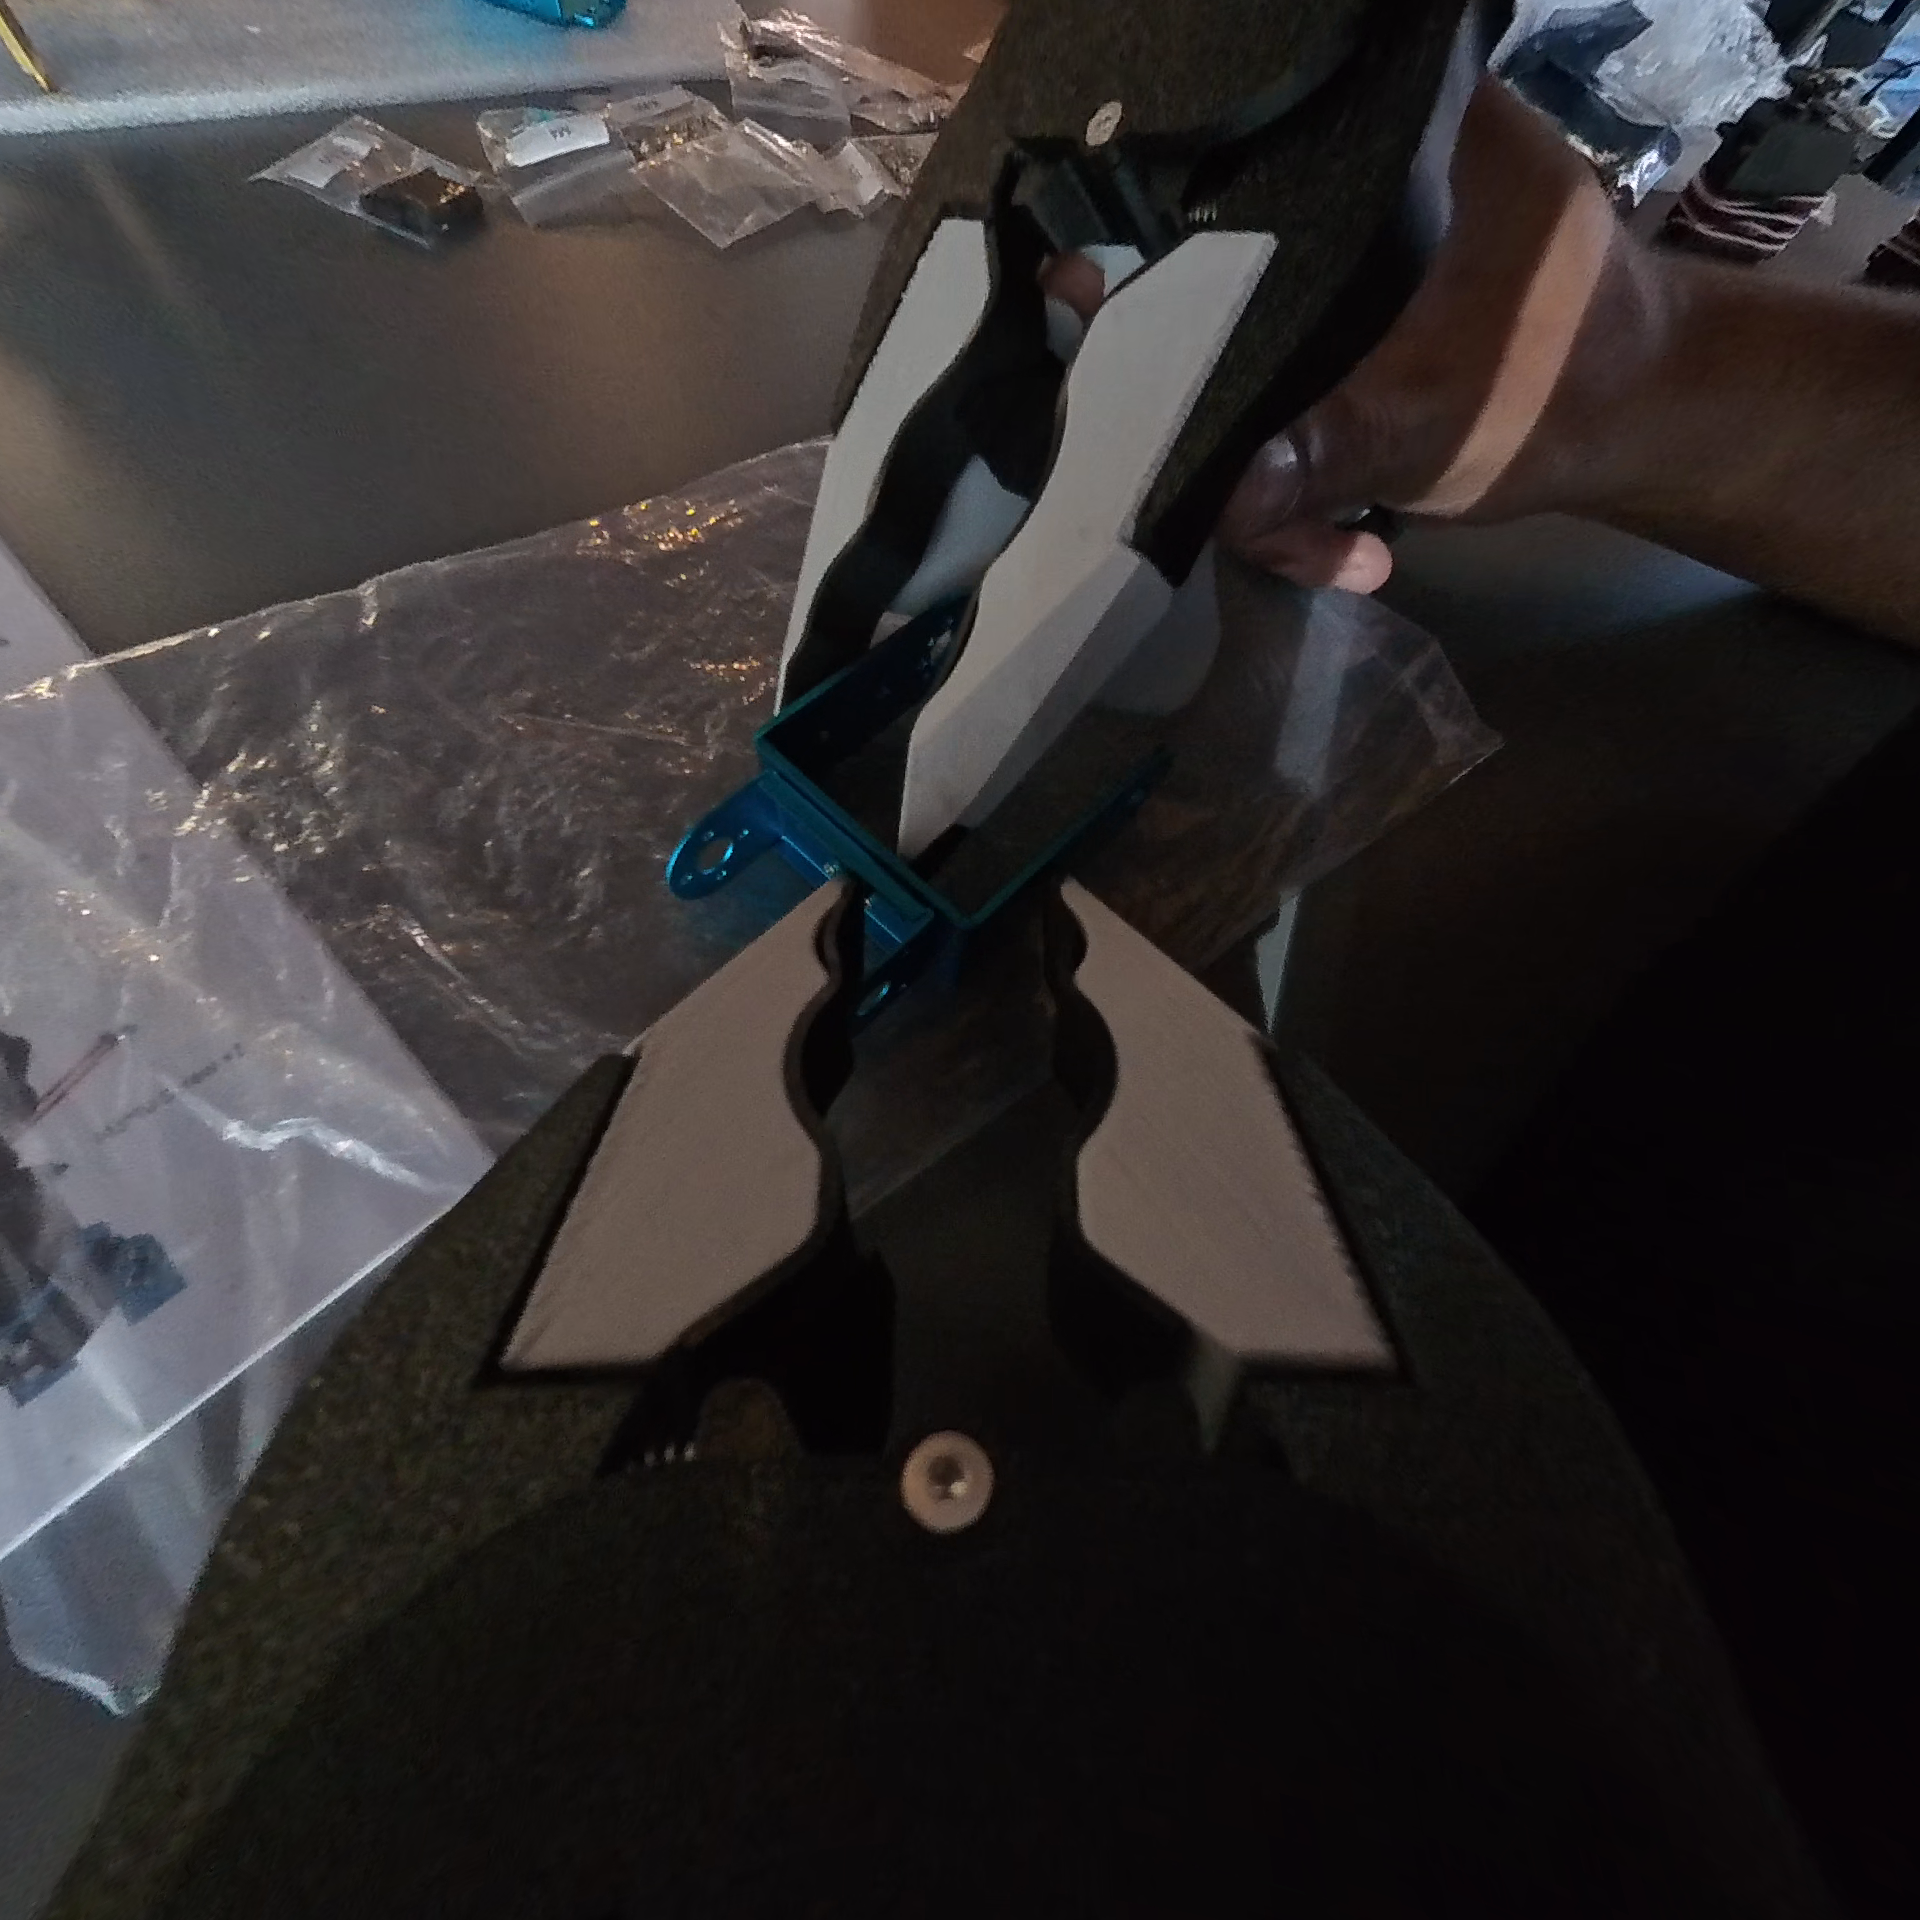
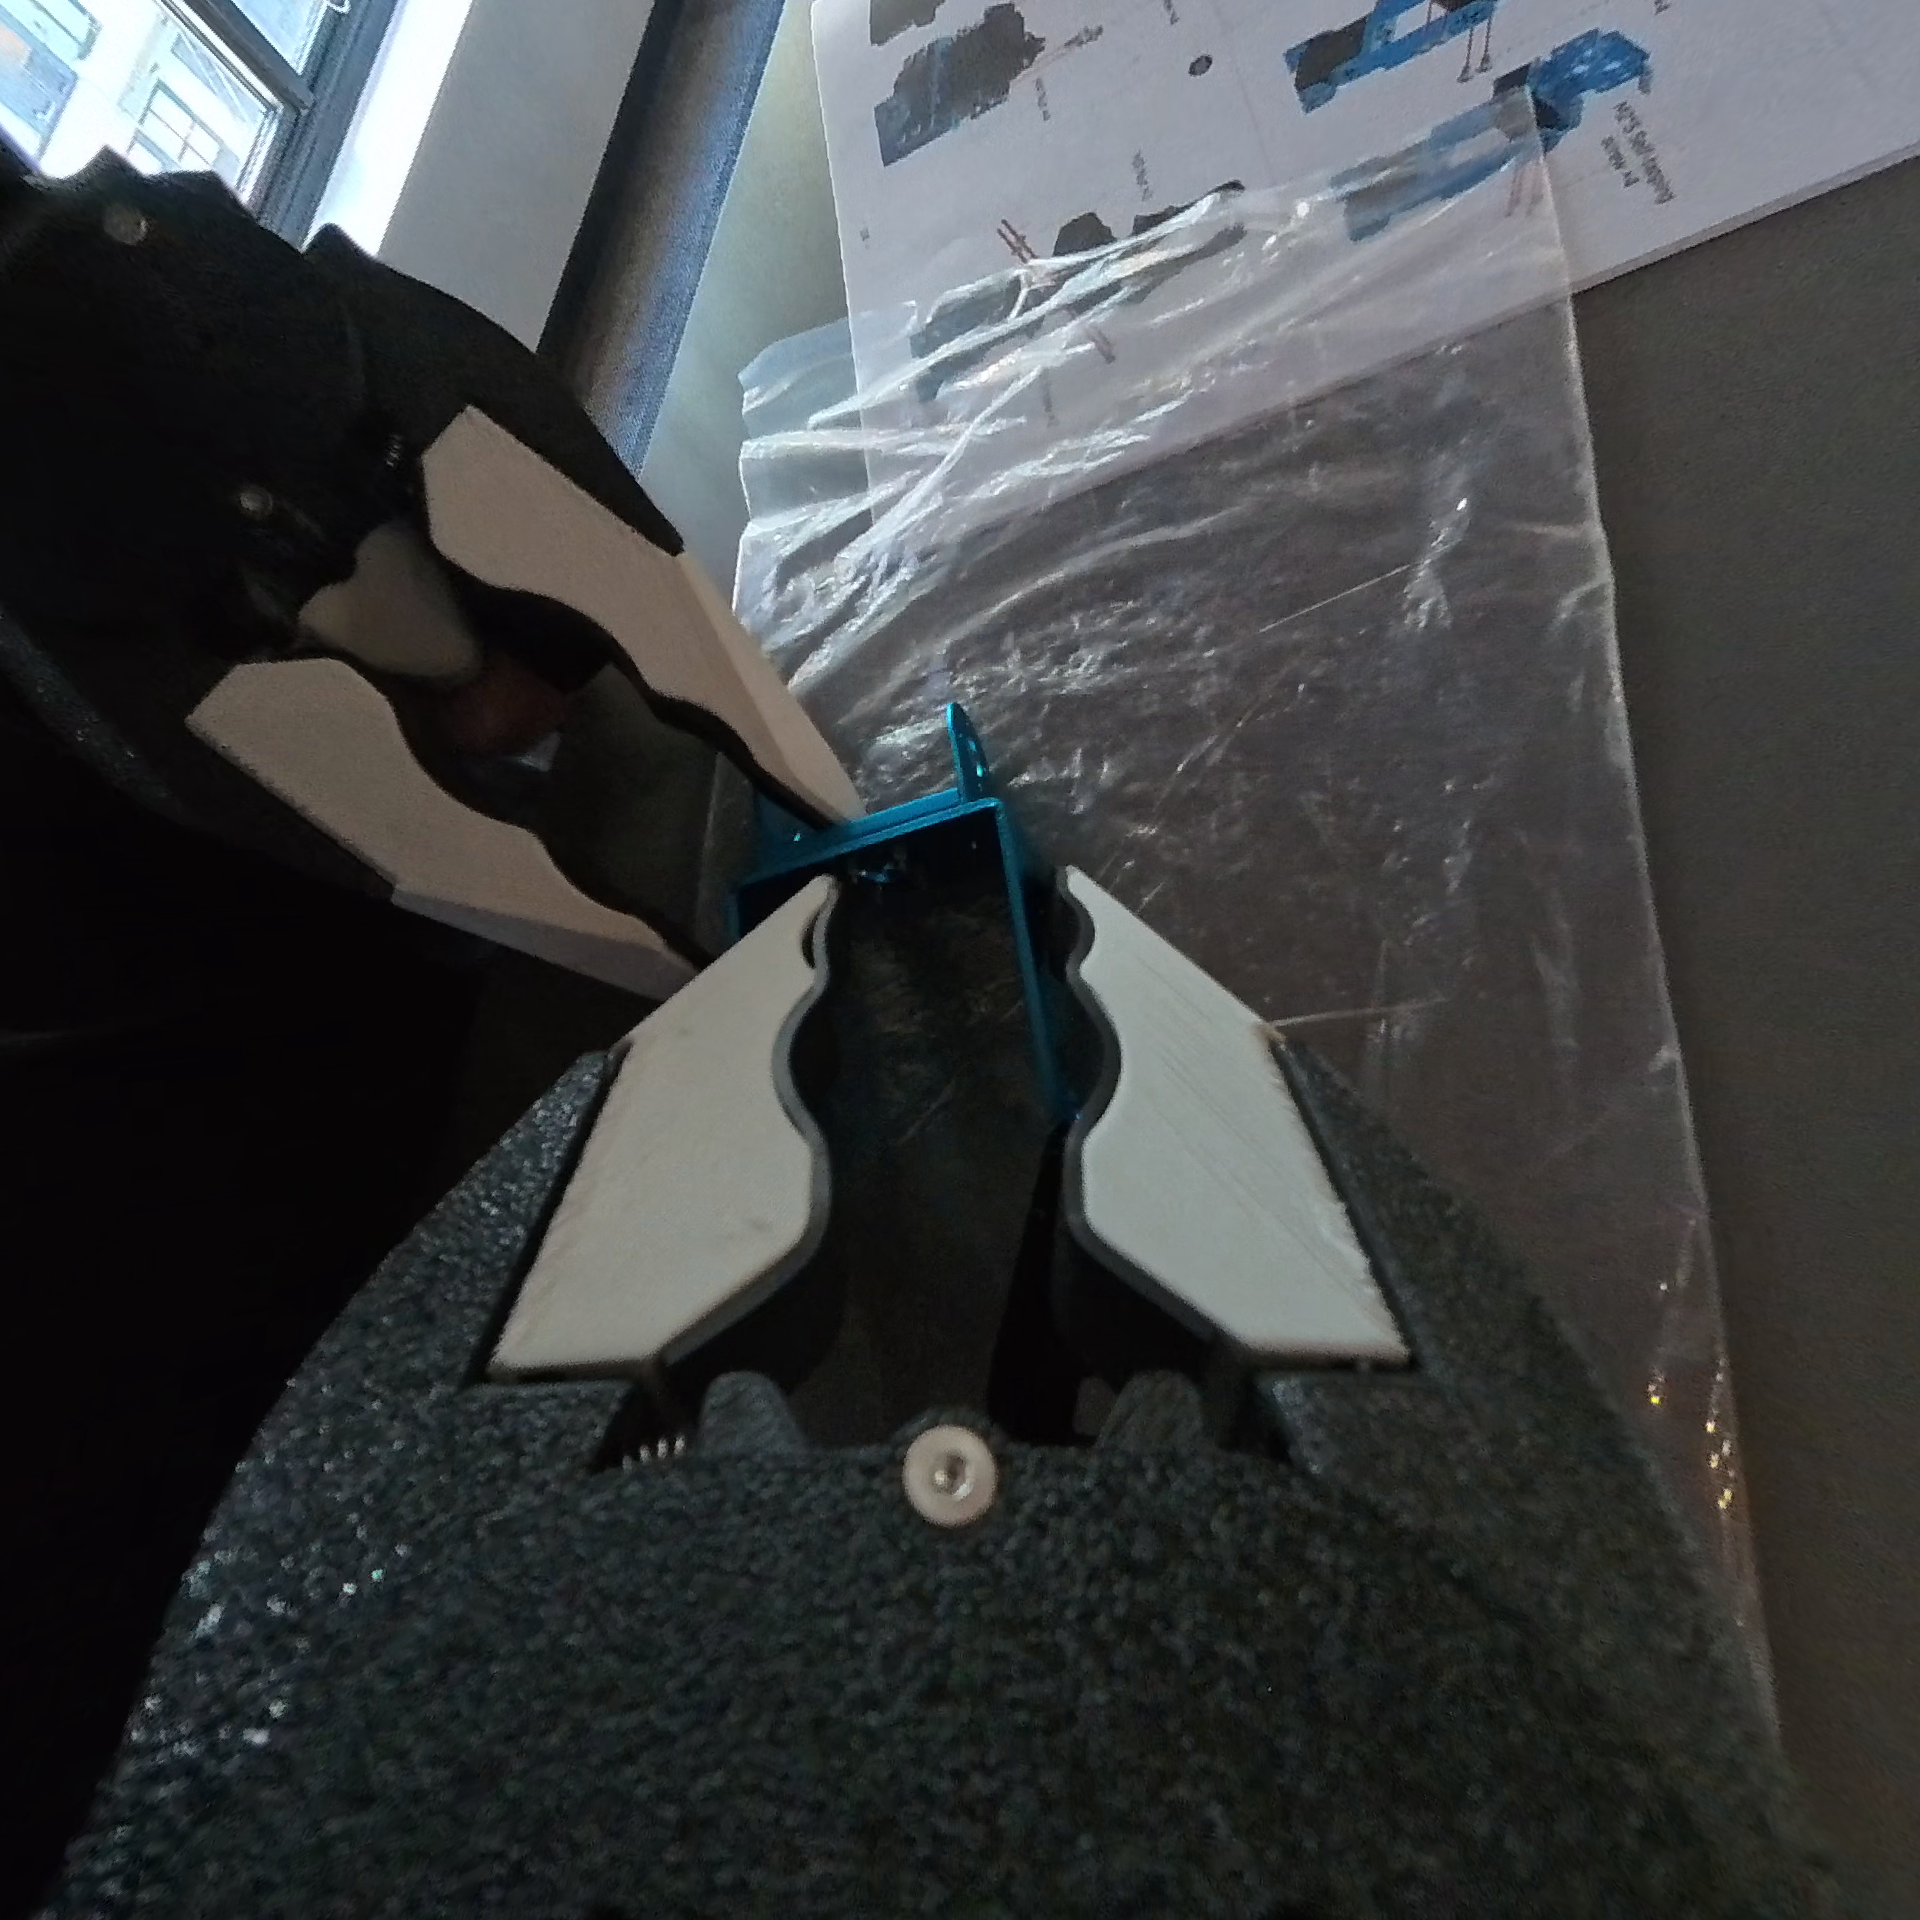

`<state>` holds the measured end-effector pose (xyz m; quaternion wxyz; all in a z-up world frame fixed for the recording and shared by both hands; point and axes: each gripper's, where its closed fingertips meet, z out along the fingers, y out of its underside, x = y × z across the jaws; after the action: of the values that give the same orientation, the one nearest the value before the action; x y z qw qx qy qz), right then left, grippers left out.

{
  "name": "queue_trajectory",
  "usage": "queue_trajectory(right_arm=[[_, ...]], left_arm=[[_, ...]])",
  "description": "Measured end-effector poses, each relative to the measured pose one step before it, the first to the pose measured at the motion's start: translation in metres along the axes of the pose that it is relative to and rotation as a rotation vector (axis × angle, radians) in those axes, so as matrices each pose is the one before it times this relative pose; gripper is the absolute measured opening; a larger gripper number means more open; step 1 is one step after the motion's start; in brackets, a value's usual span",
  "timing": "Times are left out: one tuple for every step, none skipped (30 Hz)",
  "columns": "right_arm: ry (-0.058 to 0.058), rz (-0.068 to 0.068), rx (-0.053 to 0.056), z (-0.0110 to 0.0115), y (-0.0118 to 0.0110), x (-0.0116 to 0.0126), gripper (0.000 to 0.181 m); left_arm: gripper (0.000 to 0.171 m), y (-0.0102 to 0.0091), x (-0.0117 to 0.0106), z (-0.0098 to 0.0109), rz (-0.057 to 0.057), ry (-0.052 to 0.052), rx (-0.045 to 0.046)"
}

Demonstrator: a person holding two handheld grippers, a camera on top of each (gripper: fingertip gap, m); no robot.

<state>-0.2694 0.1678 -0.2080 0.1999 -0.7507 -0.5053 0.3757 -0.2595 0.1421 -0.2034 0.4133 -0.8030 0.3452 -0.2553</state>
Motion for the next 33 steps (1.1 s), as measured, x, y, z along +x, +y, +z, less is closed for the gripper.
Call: queue_trajectory(right_arm=[[0.0018, 0.0014, 0.0011, -0.00021, 0.0, 0.00008, 0.039], [0.0008, 0.0025, 0.0021, -0.00019, 0.0, 0.00026, 0.039], [-0.0036, 0.0081, 0.0017, -0.00018, -0.00015, 0.00038, 0.038], [-0.0116, 0.0112, 0.0027, -0.00034, -0.00026, -0.0004, 0.038], [-0.0157, 0.0107, 0.0038, -0.00053, -0.00027, -0.00088, 0.039], [-0.0103, 0.0136, 0.0037, -0.00056, -0.00009, 0.00009, 0.038], [-0.008, 0.0108, 0.0032, -0.0004, -0.00011, 0.00015, 0.038], [-0.0029, 0.0032, 0.002, -0.00042, 0.00008, 0.00007, 0.038], [-0.0023, -0.0076, -0.0021, -0.00022, 0.00073, -0.00082, 0.039], [-0.0036, -0.0112, -0.0032, -0.00005, 0.00047, -0.00162, 0.043], [0.0079, -0.0076, -0.0022, 0.00025, 0.00013, 0.00014, 0.044], [0.0069, -0.0064, -0.0028, 0.00023, -0.00003, 0.00025, 0.044], [0.0043, -0.0036, -0.0018, 0.00019, 0.00004, 0.00024, 0.044], [0.0018, -0.0004, -0.0004, 0.0, -0.00003, 0.00012, 0.044], [0.0074, 0.0036, -0.0001, 0.00005, 0.00006, 0.00137, 0.039], [-0.0078, 0.0038, 0.0014, -0.00016, -0.00013, -0.00057, 0.039], [-0.008, 0.0096, 0.0027, -0.00037, -0.00017, -0.00007, 0.038], [-0.005, -0.0005, 0.0008, -0.00039, 0.00034, -0.00027, 0.038], [0.0007, -0.0032, -0.0003, -0.00016, 0.00019, -0.00018, 0.038], [0.0011, -0.0006, -0.001, 0.00004, 0.00022, -0.00008, 0.039], [-0.0039, -0.0007, -0.0009, -0.00006, 0.00013, -0.00049, 0.04], [-0.0079, -0.0023, 0.0001, -0.00002, 0.00006, -0.00125, 0.042], [-0.0027, -0.0079, -0.0025, 0.00005, 0.00037, -0.00113, 0.044], [0.0099, -0.0123, -0.004, 0.00033, 0.00018, 0.00002, 0.044], [0.0095, -0.0105, -0.0027, 0.00022, 0.0, 0.00006, 0.044], [0.0027, 0.0008, -0.0011, 0.00021, -0.00017, 0.00043, 0.044], [-0.0009, 0.0106, 0.0014, -0.00009, -0.00032, 0.00093, 0.042], [-0.0041, 0.0126, 0.0049, -0.00036, -0.00043, 0.0007, 0.038], [-0.0061, 0.0149, 0.0037, -0.00032, -0.00026, 0.00073, 0.038], [-0.0096, 0.0139, 0.0032, -0.00033, -0.00028, 0.00008, 0.038], [-0.0045, 0.0023, 0.001, -0.00022, 0.00008, -0.00003, 0.037], [0.0007, -0.0025, -0.0003, -0.00011, 0.00022, -0.00009, 0.038], [-0.0017, 0.003, 0.0003, -0.00007, 0.00002, 0.00002, 0.038]], left_arm=[[0.033, -0.00001, -0.00002, 0.00032, -0.0001, -0.0029, -0.00141], [0.033, 0.00005, -0.00006, 0.00006, -0.0022, -0.0015, -0.00088], [0.033, -0.00012, -0.0002, 0.00013, -0.002, -0.0014, 0.00137], [0.033, 0.00003, -0.00007, 0.00012, 0.0018, -0.0021, 0.00198], [0.033, 0.00003, 0.00006, 0.00017, 0.0027, -0.0021, 0.00062], [0.033, 0.00007, 0.00023, 0.00026, 0.0033, -0.0015, -0.00017], [0.033, -0.00011, 0.00005, 0.00019, 0.0032, -0.0009, -0.00074], [0.032, -0.00008, 0.00001, 0.00024, -0.0003, 0.0006, 0.00031], [0.031, -0.00006, 0.00023, 0.00016, -0.0025, 0.0026, 0.00041], [0.032, -0.00001, 0.00001, 0.00004, -0.001, 0.0017, -0.00058], [0.032, -0.00001, 0.0, 0.00001, 0.0005, 0.0003, 0.00009], [0.032, 0.00003, -0.00001, -0.00002, 0.0025, -0.0004, 0.00016], [0.032, 0.00006, -0.00003, -0.00011, 0.0009, 0.0002, 0.00012], [0.032, -0.00001, 0.0, 0.00001, 0.0011, 0.0005, 0.00008], [0.032, 0.00007, 0.00028, 0.00001, 0.0019, 0.001, -0.00043], [0.032, 0.00014, 0.00006, 0.00004, 0.0029, -0.0006, -0.00005], [0.032, 0.0, 0.00001, 0.00002, 0.002, 0.0, 0.00002], [0.031, 0.00004, 0.00033, 0.00008, -0.0006, 0.0022, 0.00032], [0.032, -0.00007, 0.00024, 0.00011, 0.0015, 0.001, 0.00028], [0.031, 0.00007, -0.00003, 0.00014, 0.0022, -0.0005, -0.0001], [0.031, -0.00003, 0.00002, -0.00001, -0.0011, 0.0006, 0.00016], [0.031, -0.00001, 0.00003, 0.00001, 0.0003, 0.0004, 0.00009], [0.031, 0.00004, 0.00004, -0.00002, 0.0016, -0.0005, 0.00006], [0.031, -0.00003, 0.00003, 0.00006, 0.0016, -0.001, 0.00027], [0.031, -0.00005, 0.00007, -0.0001, 0.0012, -0.0011, 0.00038], [0.031, 0.00006, -0.00003, -0.00011, 0.0003, -0.0001, 0.00009], [0.031, 0.00006, -0.0001, -0.00001, -0.0009, 0.0003, 0.00038], [0.031, 0.00007, 0.00017, -0.00002, 0.0014, -0.0006, -0.00011], [0.031, -0.00002, 0.00013, 0.00011, 0.0022, -0.0004, -0.00005], [0.031, 0.0, 0.00005, 0.00002, 0.0011, -0.0001, 0.00005], [0.031, -0.00004, 0.00016, 0.00009, 0.0011, 0.0003, 0.00005], [0.031, 0.00002, 0.00025, 0.00003, 0.0011, 0.0004, -0.00009], [0.031, 0.00004, 0.0001, -0.00002, 0.0001, 0.0008, -0.00026]])
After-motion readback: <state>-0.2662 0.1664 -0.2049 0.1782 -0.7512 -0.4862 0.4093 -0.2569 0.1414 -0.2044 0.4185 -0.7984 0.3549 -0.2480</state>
